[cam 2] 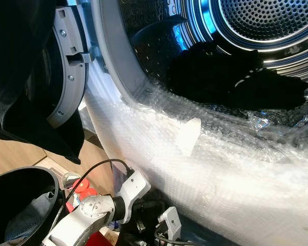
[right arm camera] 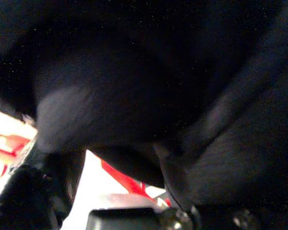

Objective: Clothes washing

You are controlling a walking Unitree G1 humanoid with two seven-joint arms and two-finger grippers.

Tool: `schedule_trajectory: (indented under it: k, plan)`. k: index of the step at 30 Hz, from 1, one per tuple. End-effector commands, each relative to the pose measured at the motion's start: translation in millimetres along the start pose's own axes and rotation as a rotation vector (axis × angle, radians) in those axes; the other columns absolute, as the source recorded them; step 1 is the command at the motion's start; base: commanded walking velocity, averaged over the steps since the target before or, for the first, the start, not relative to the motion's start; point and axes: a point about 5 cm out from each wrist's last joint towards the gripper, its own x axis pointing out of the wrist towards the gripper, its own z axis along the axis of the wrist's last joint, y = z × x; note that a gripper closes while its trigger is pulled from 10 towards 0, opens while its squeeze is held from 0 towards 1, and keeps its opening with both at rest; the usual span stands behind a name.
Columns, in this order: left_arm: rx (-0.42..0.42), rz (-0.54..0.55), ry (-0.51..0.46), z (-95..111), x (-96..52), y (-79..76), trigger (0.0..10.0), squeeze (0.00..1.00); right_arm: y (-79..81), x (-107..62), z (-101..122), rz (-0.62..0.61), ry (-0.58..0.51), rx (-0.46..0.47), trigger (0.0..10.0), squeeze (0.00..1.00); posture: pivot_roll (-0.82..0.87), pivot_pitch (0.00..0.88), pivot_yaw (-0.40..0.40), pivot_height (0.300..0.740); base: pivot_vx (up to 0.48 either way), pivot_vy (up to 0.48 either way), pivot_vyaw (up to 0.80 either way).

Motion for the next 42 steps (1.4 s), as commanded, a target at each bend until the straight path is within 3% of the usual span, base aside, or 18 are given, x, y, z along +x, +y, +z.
schedule_trajectory:
  k: [1,2,4,5,42]
  plan:
    - [0.006,0.003,-0.02,5.1,-0.3,0.2,0.0,0.0,-1.7,2.4,0.9,-0.026,-0.019,0.022,10.0,0.0,0.0,0.0,-0.006,0.74,0.0,0.0,0.0]
    - [0.007,0.002,-0.02,5.5,-0.4,0.5,0.0,0.0,-2.6,3.0,2.0,-0.034,-0.027,0.027,10.0,0.0,0.0,0.0,-0.006,0.74,0.0,0.0,0.0]
    - [0.009,0.002,-0.02,5.9,-0.7,0.8,0.0,0.0,-3.8,4.6,5.8,-0.044,-0.06,0.051,5.5,0.0,0.0,0.0,-0.007,0.74,0.0,0.0,0.0]
    - [0.008,0.002,-0.017,5.0,-1.0,0.7,0.0,0.0,-3.3,5.5,7.7,-0.039,-0.079,0.061,0.0,0.0,0.0,0.0,-0.007,0.74,0.0,0.0,0.0]
    - [-0.053,-0.019,0.008,-1.8,-11.6,-4.1,0.0,0.0,-7.5,-2.3,15.8,-0.046,-0.157,0.061,0.0,0.0,0.01,0.0,-0.001,0.74,0.0,0.0,0.0]
